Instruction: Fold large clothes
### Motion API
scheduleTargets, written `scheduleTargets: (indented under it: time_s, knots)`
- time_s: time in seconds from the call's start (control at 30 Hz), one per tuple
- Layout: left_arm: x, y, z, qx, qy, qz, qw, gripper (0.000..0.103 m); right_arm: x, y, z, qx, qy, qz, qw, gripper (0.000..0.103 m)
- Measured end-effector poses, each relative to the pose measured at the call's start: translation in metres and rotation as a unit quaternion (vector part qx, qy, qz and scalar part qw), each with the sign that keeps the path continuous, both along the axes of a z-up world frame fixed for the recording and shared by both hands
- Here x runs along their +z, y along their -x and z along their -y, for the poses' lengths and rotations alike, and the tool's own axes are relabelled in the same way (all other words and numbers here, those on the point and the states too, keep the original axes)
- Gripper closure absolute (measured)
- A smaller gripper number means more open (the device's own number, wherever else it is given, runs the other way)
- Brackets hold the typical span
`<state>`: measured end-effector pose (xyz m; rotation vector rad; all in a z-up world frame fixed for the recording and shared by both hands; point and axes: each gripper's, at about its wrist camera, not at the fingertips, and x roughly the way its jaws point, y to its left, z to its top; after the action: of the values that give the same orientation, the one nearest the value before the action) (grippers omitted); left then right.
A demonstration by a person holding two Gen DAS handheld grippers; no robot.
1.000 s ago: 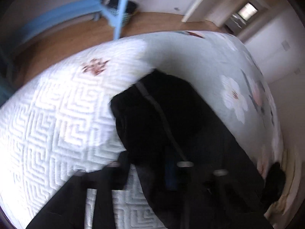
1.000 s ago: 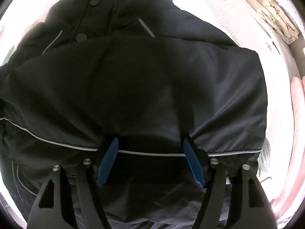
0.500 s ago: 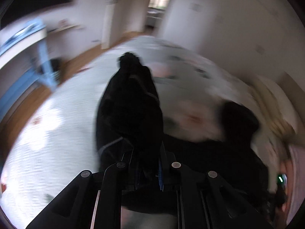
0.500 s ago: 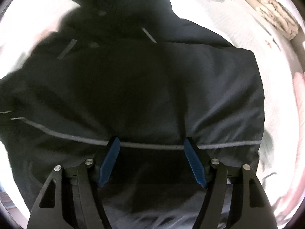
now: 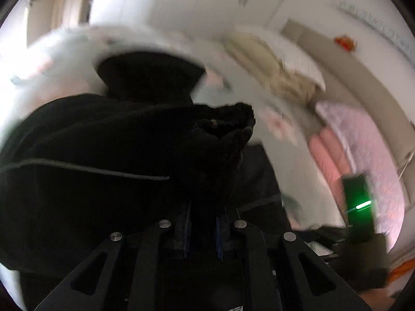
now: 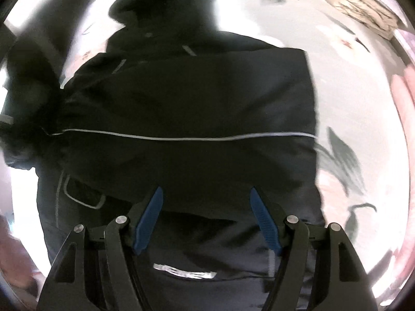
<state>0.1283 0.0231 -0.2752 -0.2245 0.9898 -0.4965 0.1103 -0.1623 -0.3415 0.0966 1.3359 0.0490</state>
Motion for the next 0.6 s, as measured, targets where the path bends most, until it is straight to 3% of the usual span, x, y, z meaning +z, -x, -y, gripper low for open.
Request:
scheduleTargets:
  time_s: [0.17,0.23,0.27,0.3,0.33,0.4,0.5,0.6]
  knots:
    - [-0.074,0.014,0.046,-0.026,-0.022,-0.085,0.9958,0.076,-0.017,0.014,0.041,-0.028,0.017,-0.026,0.999,0.03]
    - [-0.075,0.021,0.05,-0.042,-0.034,-0.081,0.9952,0.067,-0.021,0.019,0.056,-0.031,0.013,-0.031,0.999,0.03]
    - [-0.072,0.023,0.05,-0.055,-0.02,-0.093,0.9939,0.06,-0.02,0.022,0.064,-0.032,0.008,-0.031,0.999,0.03]
    - [-0.068,0.024,0.049,-0.066,0.002,-0.107,0.9921,0.044,-0.019,0.023,0.07,-0.034,-0.001,-0.029,0.999,0.03]
    - [-0.063,0.026,0.045,-0.077,0.031,-0.124,0.9888,0.036,-0.015,0.023,0.074,-0.035,-0.015,-0.024,0.999,0.03]
    - [-0.053,0.035,0.03,-0.089,0.08,-0.15,0.9814,0.035,-0.007,0.02,0.08,-0.039,-0.046,-0.012,0.998,0.03]
    - [-0.036,0.048,0.014,-0.068,0.077,-0.152,0.983,0.034,0.012,0.009,0.081,-0.035,-0.105,0.02,0.994,0.029]
    - [-0.024,0.065,-0.021,-0.027,0.074,-0.151,0.9854,0.034,0.012,-0.011,0.072,-0.024,-0.147,0.021,0.989,0.027]
